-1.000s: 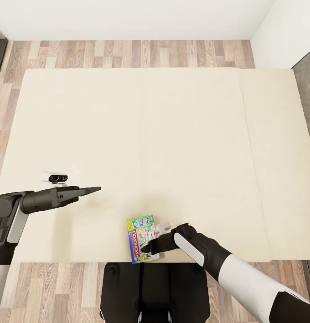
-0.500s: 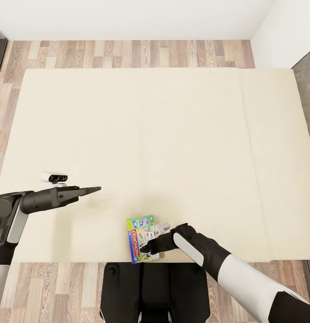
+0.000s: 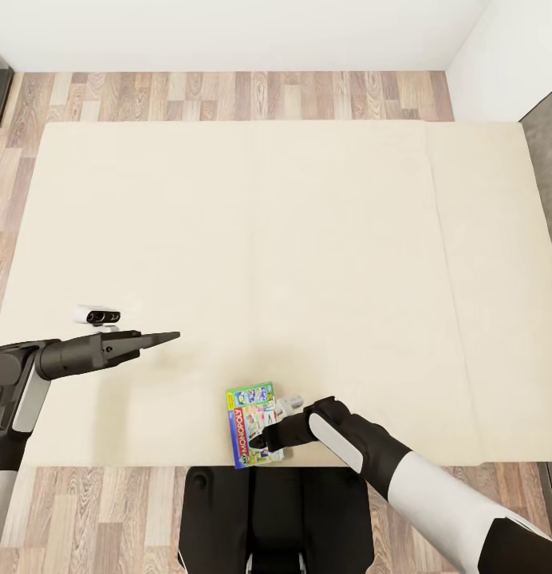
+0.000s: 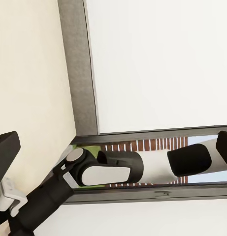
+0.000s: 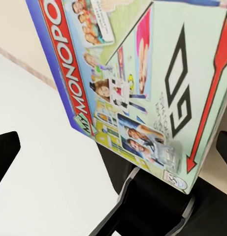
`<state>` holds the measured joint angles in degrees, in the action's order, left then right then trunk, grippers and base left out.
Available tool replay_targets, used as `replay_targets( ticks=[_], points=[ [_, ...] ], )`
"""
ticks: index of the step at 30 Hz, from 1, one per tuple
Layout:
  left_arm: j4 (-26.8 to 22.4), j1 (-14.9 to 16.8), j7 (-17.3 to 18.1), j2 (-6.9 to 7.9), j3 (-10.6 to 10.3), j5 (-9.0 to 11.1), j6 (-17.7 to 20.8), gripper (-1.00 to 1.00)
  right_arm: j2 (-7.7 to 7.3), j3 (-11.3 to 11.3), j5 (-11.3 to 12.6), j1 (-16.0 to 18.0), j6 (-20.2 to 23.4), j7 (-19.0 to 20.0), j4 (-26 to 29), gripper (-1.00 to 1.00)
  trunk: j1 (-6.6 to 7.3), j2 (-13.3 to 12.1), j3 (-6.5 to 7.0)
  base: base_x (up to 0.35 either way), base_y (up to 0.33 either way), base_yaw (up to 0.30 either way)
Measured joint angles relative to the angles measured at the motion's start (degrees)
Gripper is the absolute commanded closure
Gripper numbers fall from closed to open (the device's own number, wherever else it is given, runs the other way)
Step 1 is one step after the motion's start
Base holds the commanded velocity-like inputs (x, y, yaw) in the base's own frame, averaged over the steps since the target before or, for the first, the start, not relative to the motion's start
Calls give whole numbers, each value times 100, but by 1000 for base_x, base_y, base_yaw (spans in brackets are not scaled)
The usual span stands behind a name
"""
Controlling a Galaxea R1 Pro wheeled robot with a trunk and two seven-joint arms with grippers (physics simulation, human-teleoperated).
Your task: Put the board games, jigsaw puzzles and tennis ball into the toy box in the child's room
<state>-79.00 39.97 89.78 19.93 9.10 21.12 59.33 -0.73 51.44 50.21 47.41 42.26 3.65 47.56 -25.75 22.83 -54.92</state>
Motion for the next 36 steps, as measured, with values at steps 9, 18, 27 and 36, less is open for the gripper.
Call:
replay_targets(
  ticks=[9,18,27,36],
  points=[
    [0,0,0,-2,-3,0,0,-100,-1,-6,-3,0,-11,0,-3,-100,0,0,0,0,0,0],
    [0,0,0,-7,-11,0,0,-100,-1,-6,-5,0,-19,1,-4,-100,0,0,0,0,7,0],
    [0,0,0,-4,-12,0,0,-100,-2,-6,-5,0,-19,1,-5,-100,0,0,0,0,24,0],
    [-2,0,-1,-2,-8,-1,0,-100,-2,-5,-7,0,-21,2,-4,-100,0,0,0,0,63,0]
  ],
)
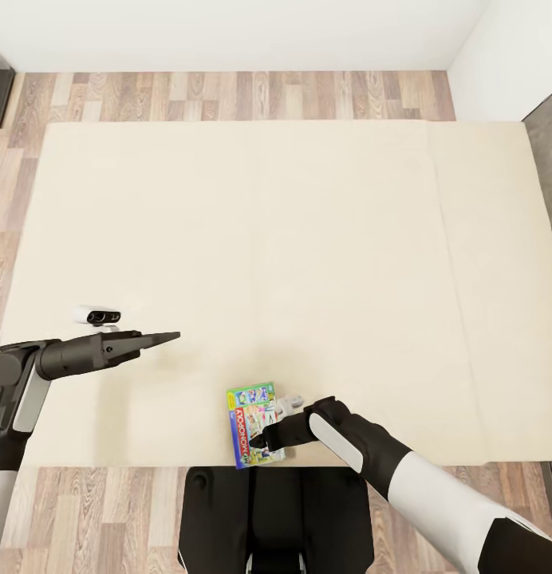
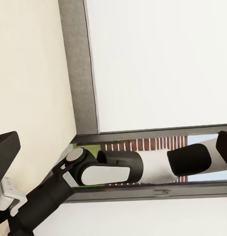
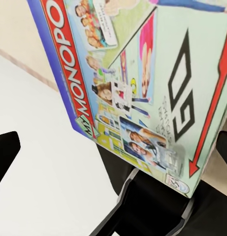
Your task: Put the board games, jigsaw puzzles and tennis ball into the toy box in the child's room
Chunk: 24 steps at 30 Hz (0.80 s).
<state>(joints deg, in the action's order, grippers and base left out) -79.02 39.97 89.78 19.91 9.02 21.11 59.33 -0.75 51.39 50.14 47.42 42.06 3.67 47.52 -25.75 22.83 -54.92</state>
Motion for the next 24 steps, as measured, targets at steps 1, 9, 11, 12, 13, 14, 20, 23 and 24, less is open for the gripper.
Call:
replay_targets(
  ticks=[1,9,11,12,13,14,20,23,24],
  points=[
    [0,0,0,-1,-1,0,0,-100,0,0,0,0,0,0,0,-100,0,0,0,0,142,0],
    [1,0,1,0,-3,1,0,-100,0,5,1,0,1,-1,-1,-100,0,0,0,0,37,0],
    [2,0,1,-2,-4,1,0,-100,0,7,2,0,1,-1,0,-100,0,0,0,0,4,0],
    [2,0,1,-3,-4,1,0,-100,0,7,2,0,1,-1,0,-100,0,0,0,-15,20,0],
    [1,0,1,-4,-1,1,0,-100,0,7,0,0,1,-1,-1,-100,0,0,0,-30,36,0],
    [1,0,0,-4,0,1,0,-100,0,8,0,0,1,-1,-1,-100,0,0,0,-57,67,0],
    [1,0,0,-2,-1,1,0,-100,0,8,2,0,1,-1,0,-100,0,0,0,-44,41,0],
    [2,0,1,1,3,1,0,-100,0,8,1,0,1,-1,-2,-100,0,0,0,-10,9,0],
    [2,0,1,0,3,1,0,-100,0,8,1,0,1,-1,-2,-100,0,0,0,-4,4,0]
  ],
)
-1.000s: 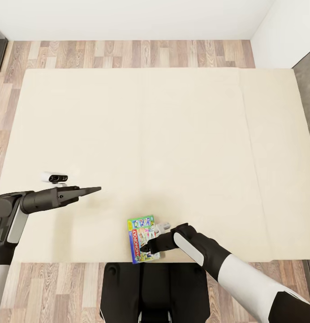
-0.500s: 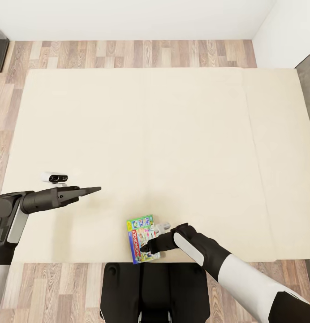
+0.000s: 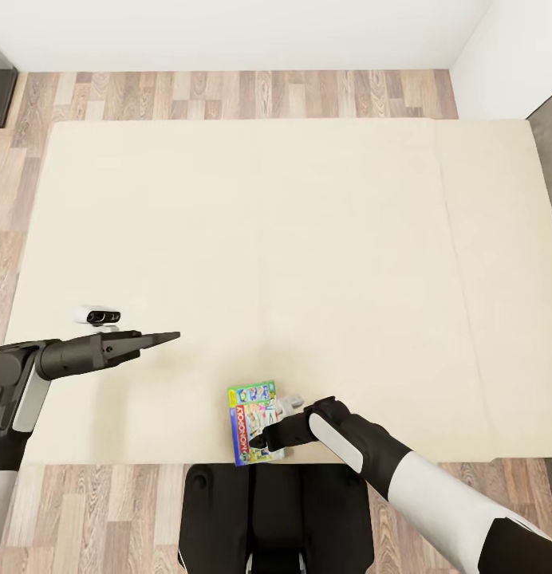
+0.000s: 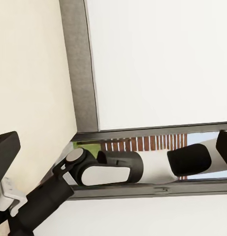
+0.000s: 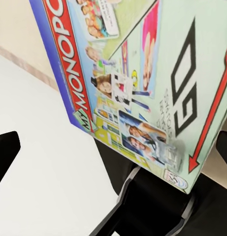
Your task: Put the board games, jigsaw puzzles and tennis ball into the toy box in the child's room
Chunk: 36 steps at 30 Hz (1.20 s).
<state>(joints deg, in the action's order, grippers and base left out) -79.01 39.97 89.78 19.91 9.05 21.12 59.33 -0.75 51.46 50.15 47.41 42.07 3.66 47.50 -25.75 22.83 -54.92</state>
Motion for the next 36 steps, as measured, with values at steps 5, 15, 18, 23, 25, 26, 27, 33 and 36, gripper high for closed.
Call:
replay_targets(
  ticks=[5,15,18,23,25,26,27,33,36],
  points=[
    [0,0,0,-3,1,0,0,-100,1,0,7,0,0,0,2,-100,0,0,0,-2,1,0],
    [0,0,0,2,10,0,3,-100,2,0,9,0,0,0,8,-100,0,0,0,0,34,0],
    [0,0,0,3,10,0,3,-100,1,0,9,0,0,0,8,-100,0,0,0,0,12,0],
    [-1,0,0,3,6,-1,2,-100,0,1,8,0,-1,1,8,-100,0,0,0,0,82,0],
    [-1,0,0,3,4,0,2,-100,0,0,9,0,0,0,8,-100,0,0,0,0,48,0],
    [0,0,0,3,3,0,1,-100,0,0,8,0,0,0,8,-100,0,0,0,0,30,0],
    [0,0,0,3,3,0,1,-100,0,0,9,0,0,0,8,-100,0,0,0,0,15,0],
    [-1,0,0,3,2,0,1,-100,3,0,9,0,0,0,8,-100,0,0,0,0,48,0],
    [0,0,0,3,6,0,0,-100,1,0,9,0,0,0,8,-100,0,0,0,0,23,0]
  ],
)
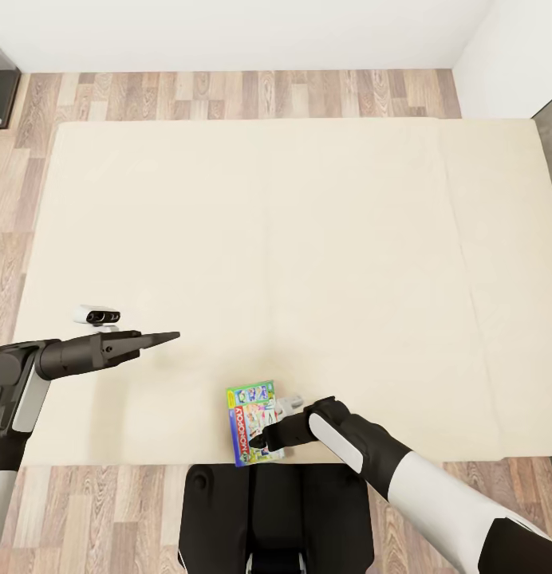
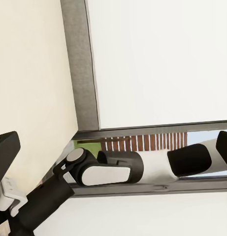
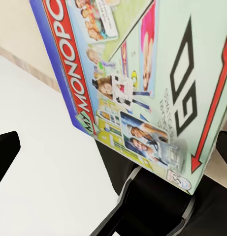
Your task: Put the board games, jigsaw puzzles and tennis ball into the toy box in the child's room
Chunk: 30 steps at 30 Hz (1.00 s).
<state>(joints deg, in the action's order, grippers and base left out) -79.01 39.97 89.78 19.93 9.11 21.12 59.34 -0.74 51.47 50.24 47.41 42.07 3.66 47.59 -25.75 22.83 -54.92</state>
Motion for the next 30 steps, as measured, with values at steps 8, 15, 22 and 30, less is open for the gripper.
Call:
replay_targets(
  ticks=[8,15,22,30],
  points=[
    [0,0,0,0,-2,0,0,-100,5,0,0,0,0,2,0,-100,0,0,0,0,72,0],
    [-1,0,0,0,-2,0,0,-100,4,1,-2,0,-1,2,0,-100,0,0,0,0,59,0],
    [0,0,0,0,3,0,2,-100,0,8,0,0,-2,7,0,-100,0,0,0,0,31,0],
    [0,0,0,0,5,0,2,-100,-1,7,-2,0,-5,8,0,-100,0,0,0,0,22,0]
  ],
)
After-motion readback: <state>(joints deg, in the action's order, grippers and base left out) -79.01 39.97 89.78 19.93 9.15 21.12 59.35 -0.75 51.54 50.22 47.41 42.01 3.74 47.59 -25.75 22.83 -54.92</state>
